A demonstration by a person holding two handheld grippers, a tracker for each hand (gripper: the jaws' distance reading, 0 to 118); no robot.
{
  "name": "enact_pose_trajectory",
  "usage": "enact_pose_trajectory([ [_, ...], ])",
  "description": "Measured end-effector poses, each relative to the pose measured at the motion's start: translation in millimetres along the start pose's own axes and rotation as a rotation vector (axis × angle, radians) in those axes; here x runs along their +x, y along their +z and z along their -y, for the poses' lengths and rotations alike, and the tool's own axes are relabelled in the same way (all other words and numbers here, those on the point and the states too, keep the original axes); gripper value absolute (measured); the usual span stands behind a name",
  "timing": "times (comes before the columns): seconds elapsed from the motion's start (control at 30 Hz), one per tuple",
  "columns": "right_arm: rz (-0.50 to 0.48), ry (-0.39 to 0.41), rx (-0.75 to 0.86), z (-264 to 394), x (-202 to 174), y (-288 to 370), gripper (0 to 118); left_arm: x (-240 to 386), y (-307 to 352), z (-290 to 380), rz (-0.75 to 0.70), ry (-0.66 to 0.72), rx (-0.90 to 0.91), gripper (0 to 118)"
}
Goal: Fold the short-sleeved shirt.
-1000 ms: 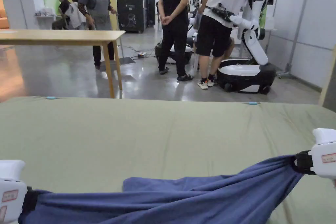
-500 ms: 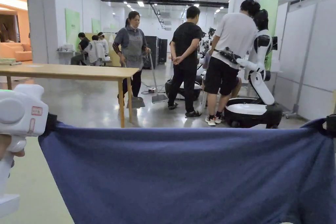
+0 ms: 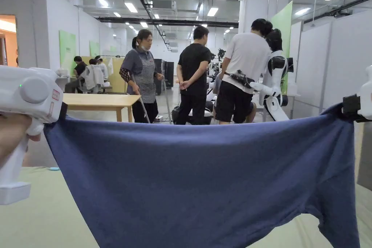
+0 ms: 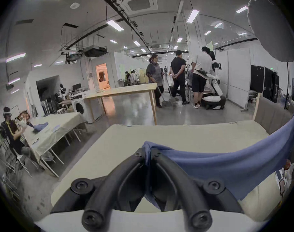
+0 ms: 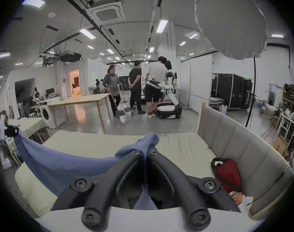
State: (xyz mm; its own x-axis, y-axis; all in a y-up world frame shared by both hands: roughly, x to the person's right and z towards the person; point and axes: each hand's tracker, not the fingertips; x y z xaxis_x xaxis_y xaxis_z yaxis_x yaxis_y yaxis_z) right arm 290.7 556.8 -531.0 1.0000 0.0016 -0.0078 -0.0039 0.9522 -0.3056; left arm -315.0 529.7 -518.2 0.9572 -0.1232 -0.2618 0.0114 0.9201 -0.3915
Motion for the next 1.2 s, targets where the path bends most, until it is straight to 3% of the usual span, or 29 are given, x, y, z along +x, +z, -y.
enact_pose_trajectory([
  [0.3, 0.051, -0.003, -0.008, -12, -5, -97, 4, 27, -78, -21, -0.039, 0.019, 0.024, 2],
  [0.67, 0.082, -0.016, -0.164, 93, -10, -173, 4, 51, -158, 75, -0.026, 0.012, -0.136, 2],
  [0.9, 0.076, 0.037, -0.216, 193, -10, -112, 4, 49, -120, 177, 0.052, -0.076, -0.263, 2],
  [1.13, 0.008, -0.058, -0.283, 291, 19, -7, 4, 25, -17, 277, 0.086, -0.05, -0.307, 2],
  [1.2, 0.011, -0.073, -0.308, 317, 23, 22, 4, 12, 12, 302, 0.104, 0.019, -0.327, 2],
])
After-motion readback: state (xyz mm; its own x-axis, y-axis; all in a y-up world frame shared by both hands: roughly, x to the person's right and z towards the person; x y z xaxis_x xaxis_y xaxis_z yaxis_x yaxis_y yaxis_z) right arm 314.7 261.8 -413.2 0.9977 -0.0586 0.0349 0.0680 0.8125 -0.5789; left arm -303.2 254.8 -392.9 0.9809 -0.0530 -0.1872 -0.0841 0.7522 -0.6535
